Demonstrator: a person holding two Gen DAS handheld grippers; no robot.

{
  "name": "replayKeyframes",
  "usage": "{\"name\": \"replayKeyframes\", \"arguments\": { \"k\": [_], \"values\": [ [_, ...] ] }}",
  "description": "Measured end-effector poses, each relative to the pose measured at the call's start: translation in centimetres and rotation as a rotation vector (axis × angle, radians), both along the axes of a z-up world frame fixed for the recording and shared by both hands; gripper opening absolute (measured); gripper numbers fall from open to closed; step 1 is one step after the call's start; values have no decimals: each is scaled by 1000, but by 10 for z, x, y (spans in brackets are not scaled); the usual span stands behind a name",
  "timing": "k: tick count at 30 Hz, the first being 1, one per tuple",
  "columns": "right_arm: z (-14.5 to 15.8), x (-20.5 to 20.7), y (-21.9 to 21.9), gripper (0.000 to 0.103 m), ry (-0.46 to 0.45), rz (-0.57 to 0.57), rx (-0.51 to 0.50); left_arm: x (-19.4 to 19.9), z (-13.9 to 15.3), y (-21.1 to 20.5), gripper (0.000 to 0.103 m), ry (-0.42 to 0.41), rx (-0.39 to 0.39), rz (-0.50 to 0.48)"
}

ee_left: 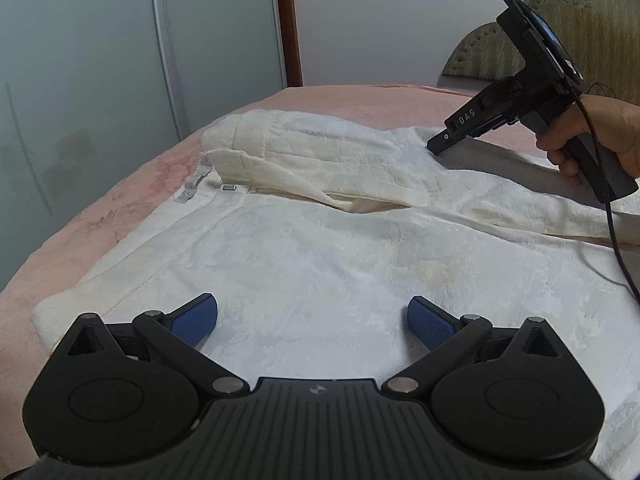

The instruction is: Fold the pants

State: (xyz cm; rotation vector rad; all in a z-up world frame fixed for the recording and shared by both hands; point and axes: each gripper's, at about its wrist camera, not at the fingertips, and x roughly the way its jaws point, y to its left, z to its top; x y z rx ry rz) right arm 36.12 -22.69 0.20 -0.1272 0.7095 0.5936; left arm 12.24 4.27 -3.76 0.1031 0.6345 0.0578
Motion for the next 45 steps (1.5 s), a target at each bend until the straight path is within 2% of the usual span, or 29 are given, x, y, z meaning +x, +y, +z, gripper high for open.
{"name": "replayKeyframes", "arguments": {
  "k": [4, 6, 8, 10, 13, 17, 19, 22, 25, 27, 29, 30, 33, 34, 35, 36, 37, 38, 39, 41, 42, 43, 45],
  "values": [
    [13, -32, 23, 16, -158, 12, -132, -1, 1, 4, 101, -13, -28, 7],
    [24, -61, 36, 15, -270, 40, -207, -4, 5, 14, 101, -45, -92, 33],
    [33, -97, 44, 14, -363, 87, -260, -7, 9, 35, 101, -82, -214, 83],
    [40, -141, 50, 14, -457, 145, -315, -9, 11, 62, 101, -107, -375, 148],
    [44, -201, 50, 14, -533, 222, -342, -15, 15, 96, 101, -125, -618, 162],
    [37, -269, 57, 14, -564, 345, -353, -16, 30, 116, 101, -106, -816, 99],
    [25, -296, 63, 13, -540, 417, -350, -19, 41, 118, 101, -124, -859, 58],
    [3, -318, 74, 13, -547, 485, -393, -16, 55, 109, 102, -105, -805, -4],
    [-7, -319, 72, 14, -541, 478, -377, -1, 51, 98, 101, -23, -732, 28],
    [-11, -326, 73, 14, -593, 487, -402, 9, 50, 95, 101, 39, -749, 40],
    [-18, -338, 81, 14, -658, 514, -465, 12, 57, 88, 102, 16, -727, 31],
    [-21, -343, 84, 14, -682, 531, -490, 11, 64, 81, 102, -12, -673, 28],
    [-29, -355, 83, 14, -741, 580, -557, 15, 78, 48, 102, -55, -372, 81],
    [-31, -356, 83, 14, -741, 587, -561, 19, 79, 40, 100, -29, -302, 134],
    [-32, -356, 82, 14, -734, 583, -556, 25, 76, 41, 98, 3, -291, 176],
    [-34, -359, 79, 14, -729, 571, -545, 27, 72, 46, 96, 22, -320, 208],
    [-34, -357, 77, 14, -721, 561, -534, 27, 67, 55, 90, 27, -367, 231],
    [-35, -356, 74, 14, -706, 551, -522, 25, 58, 66, 79, 33, -419, 257],
    [-34, -355, 74, 18, -687, 542, -518, 25, 50, 76, 73, 51, -463, 288],
    [-33, -357, 69, 29, -695, 519, -524, 23, 35, 99, 47, 88, -521, 324],
    [-30, -358, 65, 41, -706, 510, -531, 23, 32, 105, 45, 85, -539, 324],
    [-25, -360, 57, 52, -709, 503, -529, 18, 27, 110, 37, 71, -559, 320],
    [-10, -361, 37, 54, -674, 464, -486, 18, 24, 118, 34, 62, -596, 309]
  ]
}}
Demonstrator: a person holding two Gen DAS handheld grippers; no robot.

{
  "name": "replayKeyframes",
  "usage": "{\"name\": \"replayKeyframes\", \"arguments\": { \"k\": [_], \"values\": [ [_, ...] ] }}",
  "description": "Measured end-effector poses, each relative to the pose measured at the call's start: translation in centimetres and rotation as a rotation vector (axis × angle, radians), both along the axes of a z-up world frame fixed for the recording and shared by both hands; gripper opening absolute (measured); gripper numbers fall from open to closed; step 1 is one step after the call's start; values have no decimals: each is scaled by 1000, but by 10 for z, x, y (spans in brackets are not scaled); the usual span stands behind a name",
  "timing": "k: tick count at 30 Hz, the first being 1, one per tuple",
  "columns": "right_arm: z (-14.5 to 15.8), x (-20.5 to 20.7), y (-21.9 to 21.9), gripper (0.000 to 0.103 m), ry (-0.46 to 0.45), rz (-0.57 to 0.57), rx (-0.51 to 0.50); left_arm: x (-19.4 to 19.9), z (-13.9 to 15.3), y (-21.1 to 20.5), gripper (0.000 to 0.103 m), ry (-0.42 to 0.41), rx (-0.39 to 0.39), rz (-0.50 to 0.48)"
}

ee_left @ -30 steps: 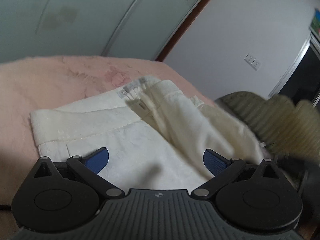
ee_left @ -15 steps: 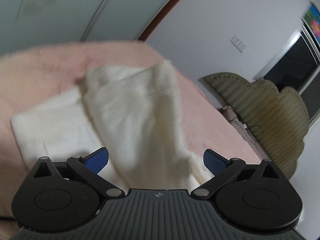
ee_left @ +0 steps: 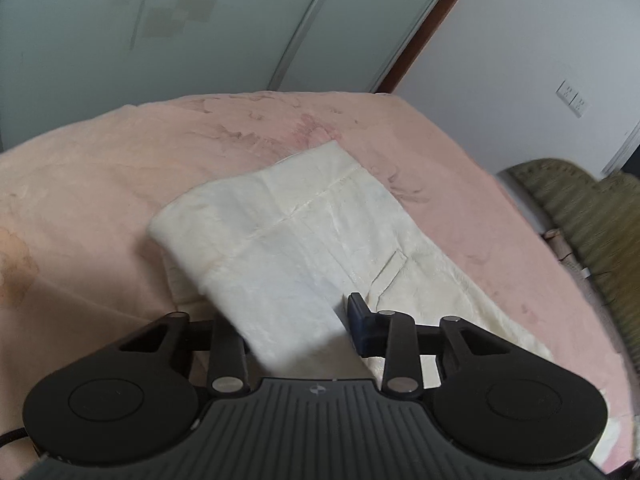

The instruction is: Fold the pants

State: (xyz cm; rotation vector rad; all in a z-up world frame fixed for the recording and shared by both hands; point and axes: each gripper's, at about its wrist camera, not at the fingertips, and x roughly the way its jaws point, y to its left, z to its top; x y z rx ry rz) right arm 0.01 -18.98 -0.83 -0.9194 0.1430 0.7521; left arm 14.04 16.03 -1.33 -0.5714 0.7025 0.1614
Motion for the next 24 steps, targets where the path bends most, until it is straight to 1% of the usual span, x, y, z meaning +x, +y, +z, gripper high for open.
{"name": "replayKeyframes", "arguments": {
  "k": [1, 3, 4, 5, 7, 9, 10, 11, 13, 14, 15, 16, 18, 20, 22, 24],
  "values": [
    [8, 3, -13, 54, 27, -27, 36, -1, -1, 4, 30, -7, -19, 3],
    [21, 10, -38, 54, 56, -95, 91, -1, -5, 9, 30, -24, -58, 4],
    [24, 14, -48, 54, 55, -131, 92, -3, -6, 11, 32, -35, -75, -2],
    [22, 25, -55, 54, 59, -164, 63, -4, -7, 12, 33, -39, -86, -8],
    [16, 41, -61, 54, 58, -189, -34, -7, -8, 15, 34, -47, -105, -13],
    [8, 56, -62, 54, 69, -153, -113, -12, -8, 17, 34, -53, -121, -12],
    [7, 62, -59, 54, 79, -132, -143, -13, -8, 18, 32, -55, -119, -15],
    [2, 69, -59, 54, 87, -116, -168, -14, -7, 17, 18, -55, -106, -17],
    [-8, 81, -47, 50, 120, -103, -215, -14, -3, 16, 10, -66, -74, -37],
    [-11, 86, -45, 41, 145, -100, -225, -15, -1, 16, 8, -77, -60, -49],
    [-8, 92, -34, 22, 164, -104, -225, -17, 2, 16, 8, -89, -46, -61],
    [-8, 91, -32, 16, 163, -113, -222, -18, 4, 16, 8, -101, -33, -69],
    [-8, 76, -34, 11, 153, -129, -210, -20, 6, 16, 8, -124, 5, -79],
    [-4, 60, -36, 10, 182, -142, -170, -20, 5, 14, 8, -135, 57, -97],
    [-4, 43, -40, 10, 224, -144, -142, -15, -1, 10, 10, -110, 113, -127],
    [-8, 28, -41, 9, 271, -143, -123, -11, -7, 9, 12, -84, 132, -131]
  ]
}}
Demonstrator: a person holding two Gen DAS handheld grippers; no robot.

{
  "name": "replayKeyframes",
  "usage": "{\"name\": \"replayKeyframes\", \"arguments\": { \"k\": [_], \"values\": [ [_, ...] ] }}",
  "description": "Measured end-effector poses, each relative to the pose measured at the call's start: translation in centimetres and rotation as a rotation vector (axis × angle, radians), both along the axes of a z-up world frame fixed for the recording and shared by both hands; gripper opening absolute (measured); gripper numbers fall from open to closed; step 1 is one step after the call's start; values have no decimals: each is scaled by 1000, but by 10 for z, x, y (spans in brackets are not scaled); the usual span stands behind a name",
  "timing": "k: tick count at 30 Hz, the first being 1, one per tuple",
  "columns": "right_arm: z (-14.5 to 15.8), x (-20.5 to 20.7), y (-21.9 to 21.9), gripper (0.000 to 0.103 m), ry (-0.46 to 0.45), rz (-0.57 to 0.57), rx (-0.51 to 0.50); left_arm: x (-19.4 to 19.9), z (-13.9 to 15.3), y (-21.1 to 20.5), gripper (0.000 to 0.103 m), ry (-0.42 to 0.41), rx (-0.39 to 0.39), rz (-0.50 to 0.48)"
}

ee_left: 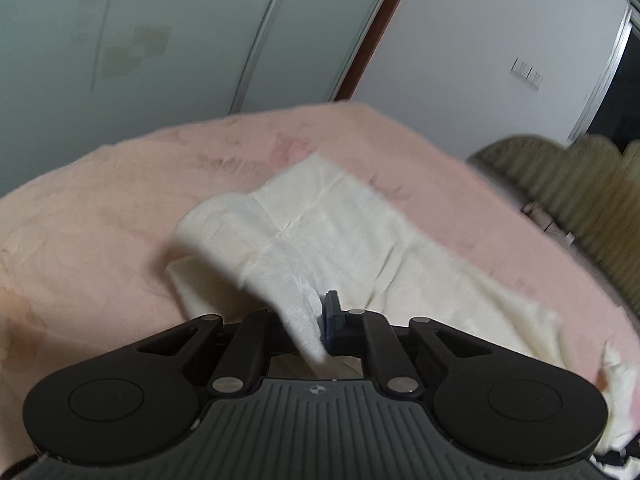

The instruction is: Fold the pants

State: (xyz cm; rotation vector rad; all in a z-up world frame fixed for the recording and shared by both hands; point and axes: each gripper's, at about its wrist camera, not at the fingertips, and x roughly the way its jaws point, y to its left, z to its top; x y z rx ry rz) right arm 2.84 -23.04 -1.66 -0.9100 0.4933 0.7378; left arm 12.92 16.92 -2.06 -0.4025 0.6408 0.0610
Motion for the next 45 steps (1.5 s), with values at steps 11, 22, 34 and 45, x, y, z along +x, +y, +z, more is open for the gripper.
{"name": "replayKeyframes", "arguments": {
  "k": [11, 22, 34, 45],
  "values": [
    [8, -44, -32, 24, 115, -134, 219, -34, 42, -11, 51, -43, 228, 177],
    [8, -75, -207, 43, 110, -862, 526, -39, 64, -131, 67, -154, 283, -349],
    [-26, -210, -357, 79, 52, -1469, 1373, -52, 28, -243, 71, -202, 351, -879],
    [-62, -190, -364, 52, 73, -1472, 1579, -57, 4, -297, 69, -230, 416, -957]
  ]
}}
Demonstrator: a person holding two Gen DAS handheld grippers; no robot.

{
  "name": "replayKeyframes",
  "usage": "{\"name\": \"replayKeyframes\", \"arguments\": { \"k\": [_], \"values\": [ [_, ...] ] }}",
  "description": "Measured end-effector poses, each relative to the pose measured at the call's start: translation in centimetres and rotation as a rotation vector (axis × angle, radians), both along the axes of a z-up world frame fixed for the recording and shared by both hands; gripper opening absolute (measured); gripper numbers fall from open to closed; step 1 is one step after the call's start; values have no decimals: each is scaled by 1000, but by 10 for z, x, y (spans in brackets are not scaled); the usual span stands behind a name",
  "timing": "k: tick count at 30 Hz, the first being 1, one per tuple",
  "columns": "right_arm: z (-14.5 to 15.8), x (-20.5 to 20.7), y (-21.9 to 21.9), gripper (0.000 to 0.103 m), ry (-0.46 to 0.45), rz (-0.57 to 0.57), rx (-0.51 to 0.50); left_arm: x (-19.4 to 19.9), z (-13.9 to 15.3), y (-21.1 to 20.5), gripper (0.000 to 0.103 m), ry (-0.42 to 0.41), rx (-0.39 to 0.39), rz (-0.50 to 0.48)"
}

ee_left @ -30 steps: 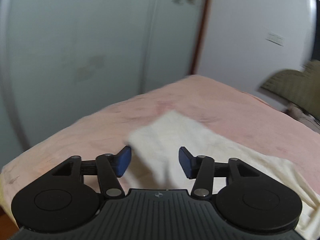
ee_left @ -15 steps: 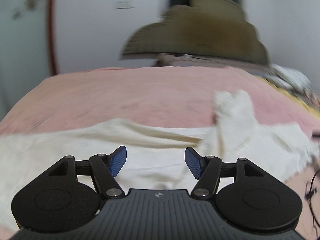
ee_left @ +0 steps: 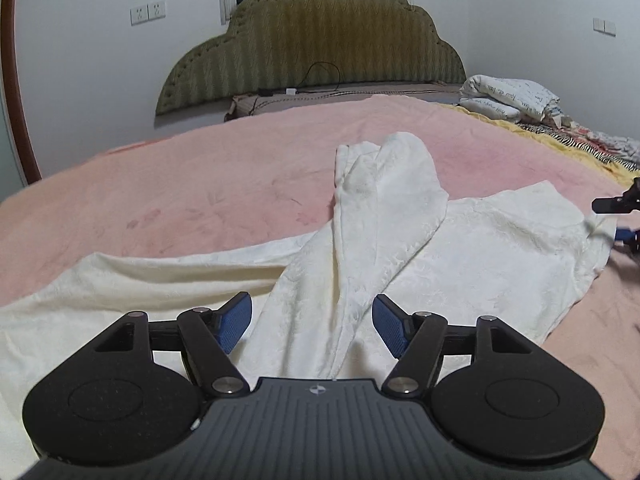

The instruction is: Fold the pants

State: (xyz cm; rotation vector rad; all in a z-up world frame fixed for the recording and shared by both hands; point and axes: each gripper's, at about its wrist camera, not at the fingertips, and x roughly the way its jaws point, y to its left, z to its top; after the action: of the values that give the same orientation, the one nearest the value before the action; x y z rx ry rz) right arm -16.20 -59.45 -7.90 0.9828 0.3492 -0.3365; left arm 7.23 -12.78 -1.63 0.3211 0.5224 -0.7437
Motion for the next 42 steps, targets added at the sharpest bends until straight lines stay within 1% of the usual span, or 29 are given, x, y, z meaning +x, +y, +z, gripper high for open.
{"name": "replayKeyframes", "arguments": {
  "k": [1, 2, 3, 5, 7, 8, 9, 10, 11, 12, 13, 15, 16, 17, 19, 22, 23, 25, 27, 29, 32, 33, 34, 35, 36, 38, 39, 40, 42],
  "values": [
    [-1, 2, -1, 28, 15, -24, -20, 0, -1, -2, 68, -4, 1, -3],
    [-2, 2, -2, 17, 13, -34, -24, 0, -2, -3, 60, 0, -1, -6],
    [-4, -1, -2, 11, 1, -40, -30, 1, -3, -5, 55, 10, 2, -8],
    [-1, -9, 2, 11, 4, -65, -78, 4, -6, -10, 33, 36, 12, -4],
    [6, -16, 6, 11, 13, -77, -147, 4, -7, -13, 23, 44, 16, -6],
    [6, -14, 5, 11, 37, -64, -166, 2, -6, -14, 22, 34, 20, -13],
    [5, -9, 4, 11, 89, -38, -174, -2, -6, -15, 22, 14, 29, -21],
    [3, -3, 3, 12, 154, -10, -176, -6, -6, -16, 22, -12, 40, -32],
    [3, -3, 3, 13, 167, -6, -181, -9, -7, -18, 24, -38, 54, -41],
    [7, -5, 4, 20, 168, -40, -187, -12, -8, -19, 31, -60, 66, -49],
    [13, -6, 7, 35, 187, -95, -221, -15, -10, -19, 36, -76, 75, -54],
    [35, 1, 18, 47, 222, -218, -388, -18, -13, -23, 40, -108, 93, -60],
    [46, 12, 24, 47, 217, -221, -478, -20, -14, -25, 44, -126, 100, -61],
    [58, 30, 31, 47, 192, -171, -543, -22, -14, -27, 45, -147, 102, -59],
    [75, 73, 42, 48, 139, -20, -595, -26, -14, -29, 45, -196, 102, -57],
    [87, 154, 64, 60, 57, 224, -617, -30, -13, -30, 47, -239, 89, -58],
    [88, 184, 72, 60, 49, 275, -633, -29, -13, -31, 47, -237, 84, -62],
    [88, 241, 83, 60, 80, 352, -659, -25, -15, -31, 47, -208, 62, -78],
    [82, 293, 89, 60, 117, 410, -625, -20, -19, -31, 47, -176, 45, -84],
    [72, 338, 88, 60, 175, 440, -554, -14, -23, -32, 47, -141, 29, -84],
    [50, 393, 82, 60, 311, 432, -468, -4, -26, -31, 47, -82, 5, -80],
    [41, 405, 80, 65, 376, 421, -457, -1, -26, -30, 47, -62, -7, -80],
    [34, 418, 80, 73, 435, 415, -453, 1, -27, -28, 47, -44, -18, -78],
    [29, 423, 83, 76, 445, 417, -481, 3, -28, -28, 47, -28, -22, -77],
    [28, 426, 88, 79, 447, 418, -542, 3, -28, -27, 48, -17, -24, -75],
    [23, 430, 95, 80, 480, 438, -633, 4, -28, -27, 51, -13, -25, -77],
    [22, 430, 97, 70, 474, 433, -658, 2, -27, -27, 52, -19, -25, -80],
    [23, 427, 95, 43, 460, 410, -661, 0, -27, -27, 54, -25, -25, -82],
    [26, 418, 84, 16, 428, 357, -628, -1, -26, -27, 56, -36, -31, -87]
  ]
}}
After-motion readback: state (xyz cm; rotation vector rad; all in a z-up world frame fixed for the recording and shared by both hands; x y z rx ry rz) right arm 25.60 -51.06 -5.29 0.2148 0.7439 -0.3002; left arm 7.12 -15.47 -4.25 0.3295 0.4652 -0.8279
